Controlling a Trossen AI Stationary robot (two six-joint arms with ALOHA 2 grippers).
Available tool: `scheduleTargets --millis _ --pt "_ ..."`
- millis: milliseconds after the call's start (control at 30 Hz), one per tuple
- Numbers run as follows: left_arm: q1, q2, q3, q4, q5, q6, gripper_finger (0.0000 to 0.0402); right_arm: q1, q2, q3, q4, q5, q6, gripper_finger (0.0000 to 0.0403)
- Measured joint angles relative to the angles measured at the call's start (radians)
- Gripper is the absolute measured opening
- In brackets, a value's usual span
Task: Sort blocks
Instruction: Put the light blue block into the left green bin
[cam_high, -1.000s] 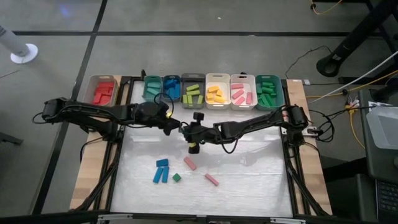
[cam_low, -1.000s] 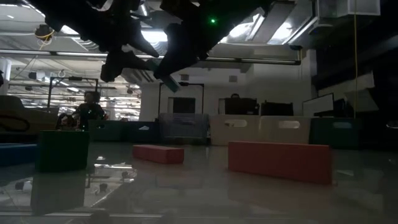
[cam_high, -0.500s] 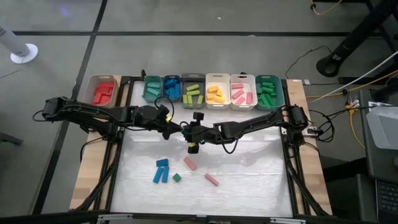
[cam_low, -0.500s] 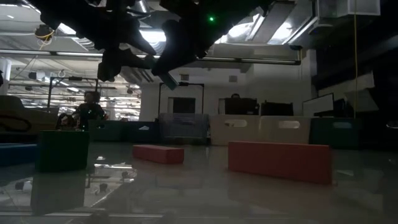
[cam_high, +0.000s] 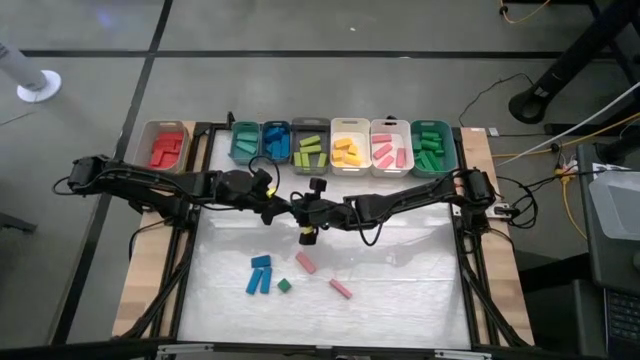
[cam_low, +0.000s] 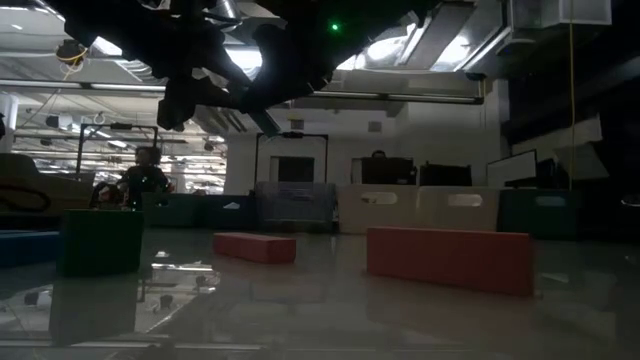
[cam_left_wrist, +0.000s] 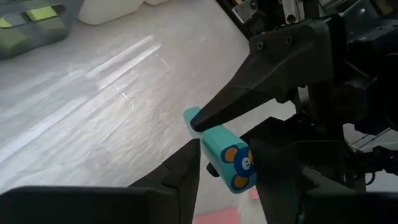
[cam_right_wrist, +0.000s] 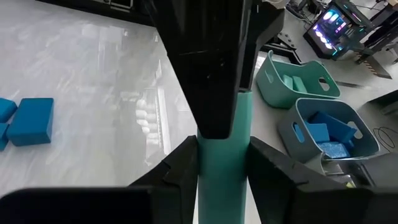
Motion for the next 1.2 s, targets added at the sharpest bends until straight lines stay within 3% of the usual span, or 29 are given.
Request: scheduleTargets --millis 100,300,533,767,900,1200 --pt "0.0 0.0 0.0 -0.001 0.0 0.004 0.0113 0.0 0.0 0.0 0.0 0.0 0.0 0.0122" --pt "0.001 0.0 0.0 -0.016 -0.004 0.004 0.0039 0.0 -0.001 0.0 -0.008 0.01 -0.003 0.0122" --pt "0.029 0.0 0.0 -0.018 -0.016 0.092 0.0039 0.0 -0.002 0.0 -0.01 0.003 -0.005 0.015" --pt "0.147 -0.003 -0.001 -0.092 -0.077 0.178 0.0039 0.005 -0.002 0.009 -0.101 0.003 0.009 0.02" --pt "0.25 -0.011 -0.001 -0.121 -0.149 0.296 0.0041 0.002 -0.003 0.047 -0.258 -0.083 0.11 0.0209" --pt "0.445 -0.014 -0.001 -0.141 -0.413 0.486 0.0046 0.004 0.002 0.05 -0.454 -0.437 0.218 0.0204"
